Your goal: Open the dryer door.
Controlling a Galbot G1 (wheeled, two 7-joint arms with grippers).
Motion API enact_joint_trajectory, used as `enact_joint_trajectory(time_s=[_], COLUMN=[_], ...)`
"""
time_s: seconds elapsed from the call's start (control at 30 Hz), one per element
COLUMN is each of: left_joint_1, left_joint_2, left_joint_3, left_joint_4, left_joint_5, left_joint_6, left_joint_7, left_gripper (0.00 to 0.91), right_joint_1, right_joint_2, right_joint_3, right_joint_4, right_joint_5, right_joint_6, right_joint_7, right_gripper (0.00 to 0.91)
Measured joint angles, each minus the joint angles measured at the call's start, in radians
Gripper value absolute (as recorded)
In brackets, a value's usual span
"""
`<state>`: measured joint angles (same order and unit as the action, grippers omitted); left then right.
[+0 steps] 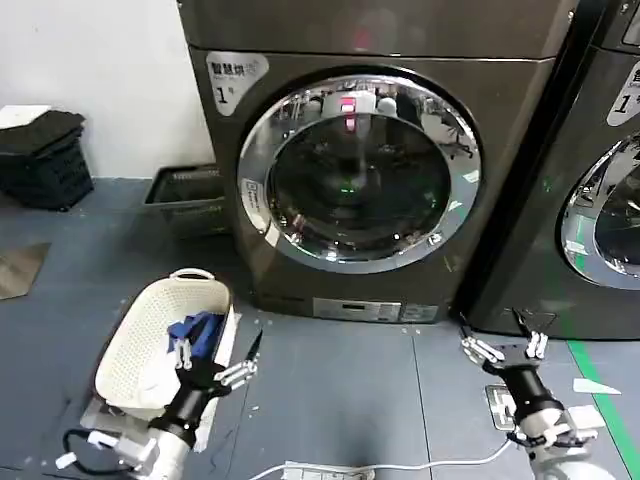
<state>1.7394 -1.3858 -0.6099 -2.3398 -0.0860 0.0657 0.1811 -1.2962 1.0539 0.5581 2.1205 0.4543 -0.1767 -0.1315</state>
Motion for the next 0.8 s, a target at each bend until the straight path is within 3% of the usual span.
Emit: enact_joint_trajectory(time_s=[0.43,0.8], left_joint_1=[0.01,0.016], left_joint_2=[-0.006,-0.013], left_joint_3=[0.0,0.0], left_joint_4=[-0.007,-0.015], left_joint_5=[0.017,0.029], left_joint_6=[-0.009,-0.013], left_joint_7=[0.013,0.018], left_gripper=[0.907,0.907], right_joint_1=[0.255,0.484], right_joint_2=[-0.111,-0.121], right_joint_3=[-0.199,-0.394], right_joint_4=[-0.101,-0.19], right_joint_5=[0.097,0.157], right_joint_6=[-0.008,-0.001], right_joint_7=[-0.013,-0.013], right_gripper=[0.907,0.907])
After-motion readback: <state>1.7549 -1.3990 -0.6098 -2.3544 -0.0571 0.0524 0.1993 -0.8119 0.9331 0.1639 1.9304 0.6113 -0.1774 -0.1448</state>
